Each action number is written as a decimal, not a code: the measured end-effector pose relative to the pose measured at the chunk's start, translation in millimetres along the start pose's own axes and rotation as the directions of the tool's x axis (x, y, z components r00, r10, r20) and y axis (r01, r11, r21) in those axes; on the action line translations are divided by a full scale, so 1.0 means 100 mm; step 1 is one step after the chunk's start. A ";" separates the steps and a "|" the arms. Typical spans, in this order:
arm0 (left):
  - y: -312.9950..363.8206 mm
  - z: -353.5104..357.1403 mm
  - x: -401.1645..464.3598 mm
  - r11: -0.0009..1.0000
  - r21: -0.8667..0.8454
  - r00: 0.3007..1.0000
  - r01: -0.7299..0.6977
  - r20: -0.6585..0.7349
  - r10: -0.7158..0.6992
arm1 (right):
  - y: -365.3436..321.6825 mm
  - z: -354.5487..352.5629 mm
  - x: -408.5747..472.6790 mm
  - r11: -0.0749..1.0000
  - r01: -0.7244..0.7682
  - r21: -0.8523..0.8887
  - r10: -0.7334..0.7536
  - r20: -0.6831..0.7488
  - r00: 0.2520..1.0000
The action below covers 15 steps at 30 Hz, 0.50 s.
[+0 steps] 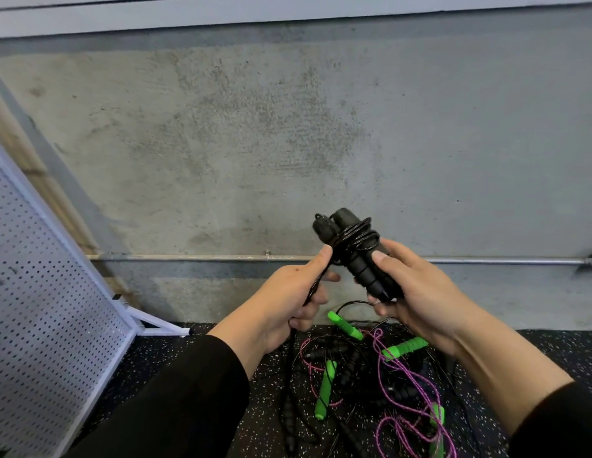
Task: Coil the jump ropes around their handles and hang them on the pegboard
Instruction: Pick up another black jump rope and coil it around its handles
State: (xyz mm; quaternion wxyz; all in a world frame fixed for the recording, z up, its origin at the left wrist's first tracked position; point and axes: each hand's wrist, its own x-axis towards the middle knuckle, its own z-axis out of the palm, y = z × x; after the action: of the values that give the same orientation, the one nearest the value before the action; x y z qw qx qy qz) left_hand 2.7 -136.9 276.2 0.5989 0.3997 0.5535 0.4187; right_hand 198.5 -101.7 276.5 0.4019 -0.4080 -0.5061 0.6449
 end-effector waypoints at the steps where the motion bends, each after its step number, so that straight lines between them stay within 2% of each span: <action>1: 0.00 0.01 0.00 1.000 0.005 1.000 0.008 0.008 -0.008 | 0.01 -0.01 0.01 0.996 0.037 -0.083 -0.041 -0.046 0.998; 5: 0.01 0.06 -0.03 0.999 0.031 0.999 0.034 0.032 -0.035 | 0.04 -0.03 0.04 0.866 0.135 -0.481 -0.195 -0.076 0.978; 12: 0.01 0.11 -0.04 0.996 0.045 0.995 0.073 0.069 -0.076 | 0.12 0.10 0.03 0.728 0.149 -0.669 -0.309 -0.126 0.943; 15: 0.01 0.15 -0.06 0.995 0.069 0.994 0.073 0.073 -0.078 | 0.14 0.11 0.02 0.593 0.119 -0.796 -0.341 -0.114 0.933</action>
State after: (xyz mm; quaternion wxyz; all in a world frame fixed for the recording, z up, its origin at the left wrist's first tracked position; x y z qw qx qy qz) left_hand 17.7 -142.0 280.5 0.6214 0.4136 0.5586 0.3615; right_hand 186.2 -106.1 264.0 0.3278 -0.5506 -0.7271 0.2464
